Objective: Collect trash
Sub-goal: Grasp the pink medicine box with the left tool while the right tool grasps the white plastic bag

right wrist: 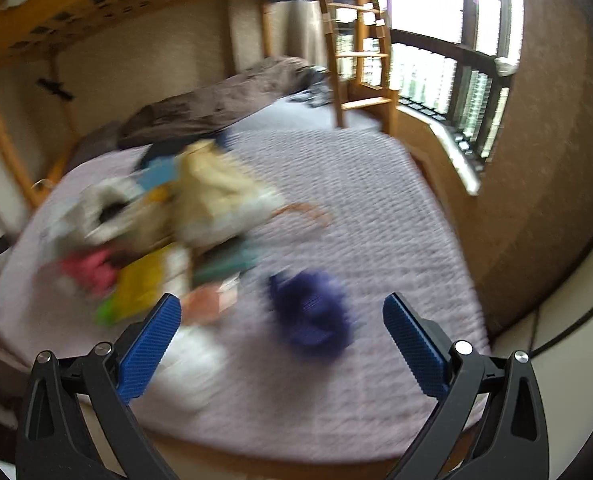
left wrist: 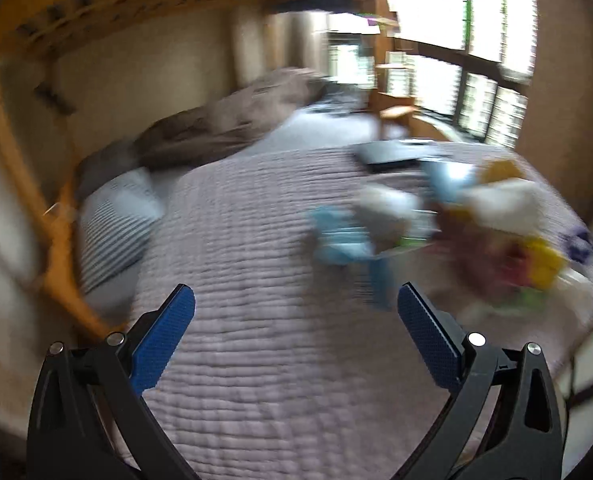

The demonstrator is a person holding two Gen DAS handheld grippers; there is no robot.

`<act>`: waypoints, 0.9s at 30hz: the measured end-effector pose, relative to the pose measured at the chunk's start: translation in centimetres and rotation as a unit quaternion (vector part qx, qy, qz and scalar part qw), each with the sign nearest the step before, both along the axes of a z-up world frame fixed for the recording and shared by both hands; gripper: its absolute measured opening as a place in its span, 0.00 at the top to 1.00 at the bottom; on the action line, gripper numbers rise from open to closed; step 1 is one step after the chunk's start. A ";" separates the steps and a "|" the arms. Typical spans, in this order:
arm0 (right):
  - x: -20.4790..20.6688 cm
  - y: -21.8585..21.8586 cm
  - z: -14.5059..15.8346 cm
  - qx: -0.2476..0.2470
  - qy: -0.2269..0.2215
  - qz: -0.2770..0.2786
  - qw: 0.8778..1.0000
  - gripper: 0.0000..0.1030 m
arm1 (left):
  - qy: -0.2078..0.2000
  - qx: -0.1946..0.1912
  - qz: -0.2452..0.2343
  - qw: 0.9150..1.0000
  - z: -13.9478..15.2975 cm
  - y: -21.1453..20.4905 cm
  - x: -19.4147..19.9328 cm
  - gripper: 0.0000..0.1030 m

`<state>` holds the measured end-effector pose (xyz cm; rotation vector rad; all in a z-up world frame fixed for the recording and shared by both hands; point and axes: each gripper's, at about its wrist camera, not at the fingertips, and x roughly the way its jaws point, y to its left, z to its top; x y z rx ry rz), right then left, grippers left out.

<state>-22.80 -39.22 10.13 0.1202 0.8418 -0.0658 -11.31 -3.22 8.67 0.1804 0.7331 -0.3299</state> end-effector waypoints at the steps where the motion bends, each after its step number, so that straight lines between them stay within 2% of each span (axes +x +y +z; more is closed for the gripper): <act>1: -0.6 1.1 -0.2 0.003 0.004 0.014 1.000 0.04 | -0.002 0.003 -0.032 0.999 0.3 -1.1 -0.6 0.01; 3: -1.4 3.0 -0.5 0.003 0.009 0.024 1.000 0.04 | -0.022 0.018 -0.075 0.997 0.6 -2.9 -1.5 0.01; 6: -1.6 4.3 -1.7 0.036 0.018 0.038 0.998 0.04 | -0.039 0.045 -0.132 0.990 0.5 -5.8 -2.1 0.01; 9: -1.6 5.8 -2.7 0.043 0.025 0.049 0.998 0.04 | -0.049 0.068 -0.186 0.979 0.1 -8.2 -1.9 0.01; 10: -1.5 5.9 -3.0 0.043 0.030 0.053 0.997 0.04 | -0.051 0.082 -0.209 0.973 -0.1 -9.0 -1.7 0.01; 14: -0.5 6.4 -3.8 0.030 0.039 0.065 0.997 0.04 | -0.058 0.116 -0.242 0.962 -0.9 -9.6 -0.4 0.01; 18: 0.2 6.2 -4.3 0.042 0.042 0.064 0.996 0.04 | -0.040 0.114 -0.273 0.954 -1.3 -10.5 0.8 0.01; 21: 0.4 6.0 -4.6 0.056 0.044 0.053 0.996 0.04 | -0.045 0.130 -0.288 0.948 -1.8 -11.4 1.4 0.01; 23: 0.4 5.9 -4.9 0.066 0.046 0.047 0.996 0.09 | -0.048 0.133 -0.295 0.945 -1.9 -11.8 1.8 0.01; 27: 0.6 6.0 -5.4 0.059 0.057 0.045 0.996 0.29 | -0.038 0.129 -0.303 0.943 -2.0 -12.2 2.4 0.01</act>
